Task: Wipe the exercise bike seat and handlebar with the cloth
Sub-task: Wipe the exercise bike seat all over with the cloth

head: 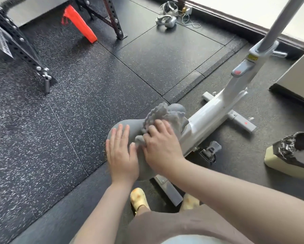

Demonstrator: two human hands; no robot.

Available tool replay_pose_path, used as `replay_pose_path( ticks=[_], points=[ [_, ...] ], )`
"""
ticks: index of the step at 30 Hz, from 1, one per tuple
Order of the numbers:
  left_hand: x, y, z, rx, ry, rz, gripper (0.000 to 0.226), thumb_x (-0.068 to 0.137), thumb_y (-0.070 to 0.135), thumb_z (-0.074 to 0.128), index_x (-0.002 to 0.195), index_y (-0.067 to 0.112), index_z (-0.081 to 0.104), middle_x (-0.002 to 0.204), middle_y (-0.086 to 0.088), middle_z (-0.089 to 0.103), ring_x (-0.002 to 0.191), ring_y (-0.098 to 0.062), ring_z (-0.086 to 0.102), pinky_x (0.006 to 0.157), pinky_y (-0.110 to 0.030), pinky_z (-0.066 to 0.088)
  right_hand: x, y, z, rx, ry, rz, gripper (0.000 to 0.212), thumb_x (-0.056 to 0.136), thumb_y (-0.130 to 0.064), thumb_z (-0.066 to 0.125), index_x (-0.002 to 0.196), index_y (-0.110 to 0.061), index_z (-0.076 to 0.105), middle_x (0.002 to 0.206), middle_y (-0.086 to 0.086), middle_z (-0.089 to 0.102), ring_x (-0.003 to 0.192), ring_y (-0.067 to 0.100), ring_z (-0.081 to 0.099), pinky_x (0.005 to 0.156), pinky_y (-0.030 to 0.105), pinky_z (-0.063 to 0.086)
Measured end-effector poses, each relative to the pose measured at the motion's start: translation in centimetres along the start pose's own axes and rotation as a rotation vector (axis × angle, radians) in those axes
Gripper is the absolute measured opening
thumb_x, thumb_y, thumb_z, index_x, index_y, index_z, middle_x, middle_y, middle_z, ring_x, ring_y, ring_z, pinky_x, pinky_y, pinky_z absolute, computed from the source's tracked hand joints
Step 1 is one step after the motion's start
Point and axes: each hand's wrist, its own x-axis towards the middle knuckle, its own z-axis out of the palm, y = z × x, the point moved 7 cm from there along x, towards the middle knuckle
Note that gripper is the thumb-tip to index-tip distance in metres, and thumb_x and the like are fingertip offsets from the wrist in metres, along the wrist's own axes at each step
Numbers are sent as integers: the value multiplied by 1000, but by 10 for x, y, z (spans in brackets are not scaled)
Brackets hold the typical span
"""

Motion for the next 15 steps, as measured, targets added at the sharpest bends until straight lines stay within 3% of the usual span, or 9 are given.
replay_pose_path(
  ticks=[1,3,6,8,11,13,15],
  points=[
    [0,0,0,-10,-1,-6,55,88,21,35,142,20,38,154,2,27,145,-12,14,119,-38,5,0,-15,2,-11,-5,-29,30,82,-25,42,79,-15,70,84,5,67,91,31,58,94,38,43],
    [-1,0,0,-6,-29,10,54,89,23,34,143,21,36,155,3,25,145,-12,11,119,-37,3,7,-10,-4,-25,-2,-95,30,83,-26,34,83,-19,64,77,4,69,81,28,59,85,36,40],
    [0,-1,0,14,-71,44,54,92,24,36,145,21,32,156,4,21,146,-11,8,119,-37,1,15,27,-17,2,37,-85,22,93,-34,38,106,-20,49,87,4,65,93,24,57,91,33,23],
    [0,-2,0,-1,-63,29,51,94,18,41,145,20,33,156,3,22,146,-12,9,119,-39,2,13,15,-8,-98,6,-38,30,88,-30,46,112,-13,48,85,7,65,92,27,55,91,34,21],
    [1,1,-2,-22,-59,27,50,93,20,39,143,19,38,154,1,28,145,-15,16,118,-43,10,11,-26,-7,-95,20,88,32,67,-28,69,91,-6,63,62,4,63,66,26,59,78,36,31],
    [5,-1,-7,19,-78,57,53,88,24,41,141,20,42,151,2,34,142,-17,23,116,-42,16,13,-14,-10,33,67,159,31,70,-26,63,94,-6,61,67,6,64,68,28,61,79,37,35],
    [12,-8,-13,64,-116,131,51,86,21,49,137,22,47,146,2,42,136,-21,33,111,-42,22,8,9,-12,65,65,167,30,84,-25,50,110,-9,53,83,9,67,81,30,61,89,35,33]
  ],
)
